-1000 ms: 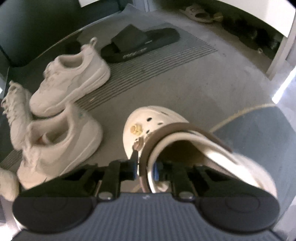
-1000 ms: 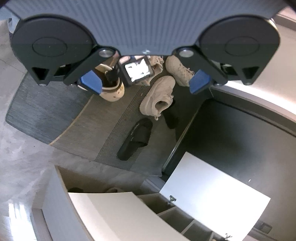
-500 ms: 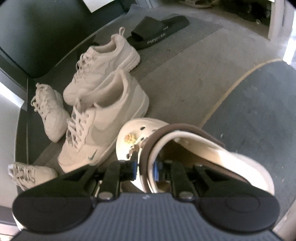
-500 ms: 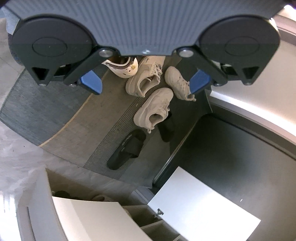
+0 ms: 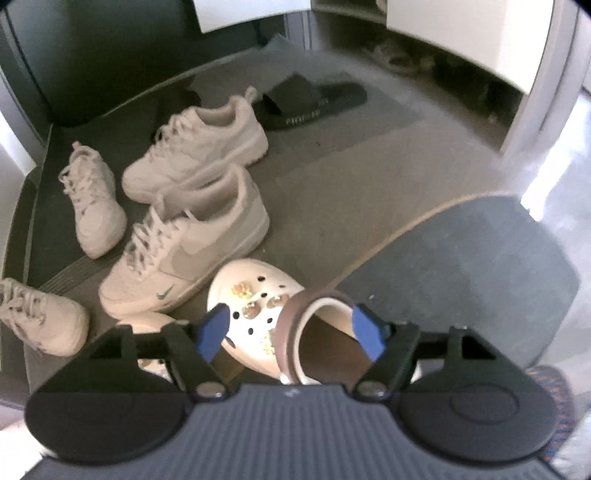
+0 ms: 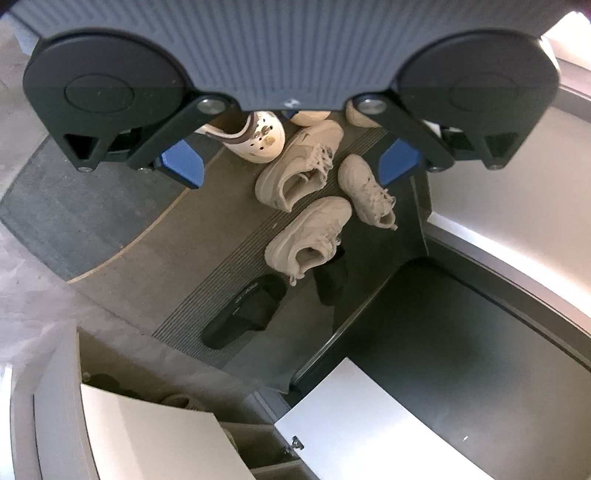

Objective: Organize scattered shoes
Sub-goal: 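Place the clog next to the other clog and open the left tool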

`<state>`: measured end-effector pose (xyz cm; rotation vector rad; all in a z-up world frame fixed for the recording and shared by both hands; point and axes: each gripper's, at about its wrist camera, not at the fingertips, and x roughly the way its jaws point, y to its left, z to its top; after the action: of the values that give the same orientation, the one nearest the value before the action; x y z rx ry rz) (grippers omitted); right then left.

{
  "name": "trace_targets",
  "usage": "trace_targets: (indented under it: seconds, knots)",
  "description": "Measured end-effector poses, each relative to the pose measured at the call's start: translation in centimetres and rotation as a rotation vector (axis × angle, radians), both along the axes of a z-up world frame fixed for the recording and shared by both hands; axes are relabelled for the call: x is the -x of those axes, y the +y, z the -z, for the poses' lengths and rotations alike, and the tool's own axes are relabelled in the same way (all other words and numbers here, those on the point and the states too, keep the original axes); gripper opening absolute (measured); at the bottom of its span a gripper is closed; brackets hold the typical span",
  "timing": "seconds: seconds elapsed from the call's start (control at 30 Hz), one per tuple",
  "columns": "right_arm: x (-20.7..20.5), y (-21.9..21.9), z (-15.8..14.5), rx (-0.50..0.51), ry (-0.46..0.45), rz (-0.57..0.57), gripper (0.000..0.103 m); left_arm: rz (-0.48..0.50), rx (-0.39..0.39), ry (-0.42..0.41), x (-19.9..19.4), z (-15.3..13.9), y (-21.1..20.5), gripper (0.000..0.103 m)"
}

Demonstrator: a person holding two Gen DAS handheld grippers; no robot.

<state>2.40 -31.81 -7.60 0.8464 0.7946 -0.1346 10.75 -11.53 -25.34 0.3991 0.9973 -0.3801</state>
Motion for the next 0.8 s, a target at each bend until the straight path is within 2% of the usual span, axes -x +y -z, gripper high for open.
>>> trace_targets:
  seconds: [0.1, 0.2, 0.3, 0.33, 0.5, 0.53, 0.6, 0.67, 0.77, 0.8]
  knots:
    - [0.4, 0.0, -0.3, 0.008, -0.010, 0.003, 0.103, -0.012, -0.049, -0.058, 1.0, -4.4, 0.7, 0.082]
    - [0.8, 0.5, -0.6, 0.024, -0.013, 0.017, 0.103, -0.008, -0.085, -0.100, 2.0, -8.7, 2.2, 0.082]
    - [1.1, 0.4, -0.8, 0.036, -0.019, 0.024, 0.103, -0.032, -0.059, -0.162, 3.3, -13.9, 4.4, 0.083]
    - [1.2, 0.4, -0.9, 0.040, -0.021, 0.026, 0.103, -0.044, -0.039, -0.191, 3.8, -15.8, 5.0, 0.084]
    - [1.6, 0.0, -1.1, 0.069, -0.017, 0.054, 0.103, -0.094, 0.072, -0.332, 6.8, -24.4, 6.5, 0.101]
    - [1.6, 0.0, -1.1, 0.074, -0.014, 0.053, 0.103, -0.102, 0.091, -0.353, 7.4, -25.7, 6.6, 0.103]
    - [1.6, 0.4, -1.0, 0.080, -0.005, 0.026, 0.103, -0.138, 0.177, -0.379, 9.5, -29.0, 6.7, 0.103]
    - [1.5, 1.3, -0.8, 0.085, 0.007, -0.020, 0.103, -0.169, 0.266, -0.364, 10.9, -30.9, 6.9, 0.103]
    - [1.2, 3.1, -0.2, 0.094, 0.034, -0.103, 0.103, -0.236, 0.432, -0.251, 12.9, -33.1, 7.1, 0.103]
    - [1.0, 3.7, 0.1, 0.102, 0.050, -0.138, 0.103, -0.242, 0.462, -0.214, 13.2, -33.5, 6.9, 0.103]
